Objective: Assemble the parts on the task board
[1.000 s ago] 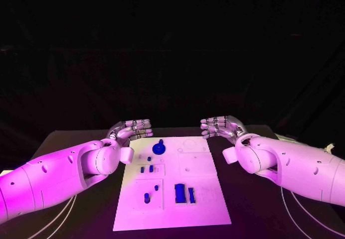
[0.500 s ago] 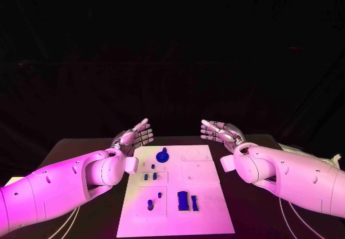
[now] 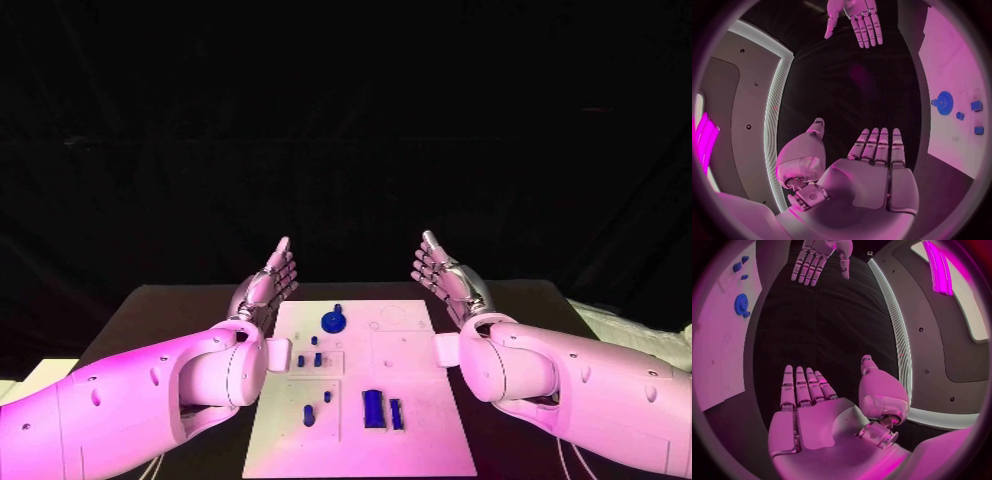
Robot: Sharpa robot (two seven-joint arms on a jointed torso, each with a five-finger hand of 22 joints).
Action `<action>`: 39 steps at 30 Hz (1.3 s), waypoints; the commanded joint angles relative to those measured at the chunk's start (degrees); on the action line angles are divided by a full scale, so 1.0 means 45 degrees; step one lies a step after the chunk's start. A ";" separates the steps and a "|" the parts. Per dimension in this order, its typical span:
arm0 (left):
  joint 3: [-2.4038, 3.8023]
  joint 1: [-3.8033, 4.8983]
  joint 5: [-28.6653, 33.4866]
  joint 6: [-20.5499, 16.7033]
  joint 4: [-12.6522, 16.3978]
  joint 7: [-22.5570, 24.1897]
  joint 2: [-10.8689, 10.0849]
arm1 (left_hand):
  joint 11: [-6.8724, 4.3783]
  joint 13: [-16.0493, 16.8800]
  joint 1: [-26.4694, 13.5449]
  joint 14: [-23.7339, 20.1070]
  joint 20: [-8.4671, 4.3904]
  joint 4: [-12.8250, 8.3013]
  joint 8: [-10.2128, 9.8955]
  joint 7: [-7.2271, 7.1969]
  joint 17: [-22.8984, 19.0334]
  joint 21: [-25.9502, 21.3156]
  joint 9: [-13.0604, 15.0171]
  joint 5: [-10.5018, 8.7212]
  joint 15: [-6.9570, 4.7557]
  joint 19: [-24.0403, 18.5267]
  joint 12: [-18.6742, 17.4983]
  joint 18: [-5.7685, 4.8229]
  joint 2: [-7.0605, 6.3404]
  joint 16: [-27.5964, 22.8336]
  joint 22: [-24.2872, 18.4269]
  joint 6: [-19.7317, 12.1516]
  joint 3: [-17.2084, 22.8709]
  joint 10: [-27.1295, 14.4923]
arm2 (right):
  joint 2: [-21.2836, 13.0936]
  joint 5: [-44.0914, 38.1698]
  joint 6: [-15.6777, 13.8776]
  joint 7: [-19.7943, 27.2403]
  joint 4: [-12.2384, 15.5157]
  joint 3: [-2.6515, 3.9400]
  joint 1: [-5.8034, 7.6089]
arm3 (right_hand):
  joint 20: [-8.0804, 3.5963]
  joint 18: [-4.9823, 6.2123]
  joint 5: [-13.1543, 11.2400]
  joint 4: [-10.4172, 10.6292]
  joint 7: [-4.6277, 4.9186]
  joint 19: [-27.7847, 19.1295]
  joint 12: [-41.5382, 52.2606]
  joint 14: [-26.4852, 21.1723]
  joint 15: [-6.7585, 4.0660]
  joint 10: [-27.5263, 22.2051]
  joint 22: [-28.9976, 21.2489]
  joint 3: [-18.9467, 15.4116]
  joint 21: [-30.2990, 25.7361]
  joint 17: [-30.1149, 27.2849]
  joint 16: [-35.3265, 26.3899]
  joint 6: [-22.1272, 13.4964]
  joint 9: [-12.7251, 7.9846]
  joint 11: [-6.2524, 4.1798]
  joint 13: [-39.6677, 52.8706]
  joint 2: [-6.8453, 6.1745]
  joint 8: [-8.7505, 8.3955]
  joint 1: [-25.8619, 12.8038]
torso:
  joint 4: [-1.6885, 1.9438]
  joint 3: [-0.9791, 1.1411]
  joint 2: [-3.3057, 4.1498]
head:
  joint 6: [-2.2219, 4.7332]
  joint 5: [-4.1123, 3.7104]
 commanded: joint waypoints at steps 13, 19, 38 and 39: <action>0.0023 -0.0019 -0.0621 -0.1211 0.0128 0.0776 -0.0004 | -0.0116 -0.0022 -0.3410 -0.2362 -0.0656 -0.0006 -0.0066 -0.0159 -0.0159 -0.0077 -0.0020 -0.0090 -0.0056 -0.2150 -0.0074 -0.0850 0.0011 -0.0765 -0.2154 -0.2424 -0.1280 -0.2590 | -0.0010 0.0463 -0.0834 0.0693 0.0057 0.0011 -0.0013 | -0.0357 -0.0639 -0.0244 -0.0101 -0.0213 -0.2329 -0.0076 -0.2755 -0.0020 -0.2658 -0.1181 -0.0020 -0.1513 -0.0330 -0.0085 -0.2407 -0.0062 -0.0082 -0.0113 -0.0010 -0.0092 -0.3751 | 0.0005 0.0002 -0.0011 | 0.0001 0.0000; 0.0023 -0.0019 -0.0621 -0.1211 0.0128 0.0776 -0.0004 | -0.0116 -0.0022 -0.3914 -0.2708 -0.0656 -0.0006 -0.0066 -0.0159 -0.0159 -0.0077 -0.0020 -0.0090 -0.0056 -0.2455 -0.0074 -0.0850 0.0011 -0.0765 -0.2154 -0.2784 -0.1280 -0.2972 | -0.0010 0.0463 -0.0834 0.0693 0.0057 0.0011 -0.0013 | -0.0357 -0.0639 -0.0244 -0.0101 -0.0213 -0.2673 -0.0076 -0.3155 -0.0020 -0.3059 -0.1181 -0.0020 -0.1513 -0.0330 -0.0085 -0.2771 -0.0062 -0.0082 -0.0113 -0.0010 -0.0092 -0.4314 | 0.0005 0.0002 -0.0011 | 0.0001 0.0000; 0.0023 -0.0019 -0.0621 -0.1211 0.0128 0.0776 -0.0004 | -0.0116 -0.0022 -0.5810 -0.4011 -0.0656 -0.0006 -0.0066 -0.0159 -0.0159 -0.0077 -0.0020 -0.0090 -0.0056 -0.3639 -0.0074 -0.0850 0.0011 -0.0765 -0.2154 -0.4130 -0.1280 -0.4405 | -0.0010 0.0463 -0.0834 0.0693 0.0057 0.0011 -0.0013 | -0.0357 -0.0639 -0.0244 -0.0101 -0.0213 -0.3990 -0.0076 -0.4712 -0.0020 -0.4563 -0.1181 -0.0020 -0.1513 -0.0330 -0.0085 -0.4126 -0.0062 -0.0082 -0.0113 -0.0010 -0.0092 -0.6444 | 0.0005 0.0002 -0.0011 | 0.0001 0.0000; 0.0023 -0.0019 -0.0621 -0.1211 0.0128 0.0776 -0.0004 | -0.0116 -0.0022 -0.5810 -0.4011 -0.0656 -0.0006 -0.0066 -0.0159 -0.0159 -0.0077 -0.0020 -0.0090 -0.0056 -0.3639 -0.0074 -0.0850 0.0011 -0.0765 -0.2154 -0.4130 -0.1280 -0.4405 | -0.0010 0.0463 -0.0834 0.0693 0.0057 0.0011 -0.0013 | -0.0357 -0.0639 -0.0244 -0.0101 -0.0213 -0.3990 -0.0076 -0.4712 -0.0020 -0.4563 -0.1181 -0.0020 -0.1513 -0.0330 -0.0085 -0.4126 -0.0062 -0.0082 -0.0113 -0.0010 -0.0092 -0.6444 | 0.0005 0.0002 -0.0011 | 0.0001 0.0000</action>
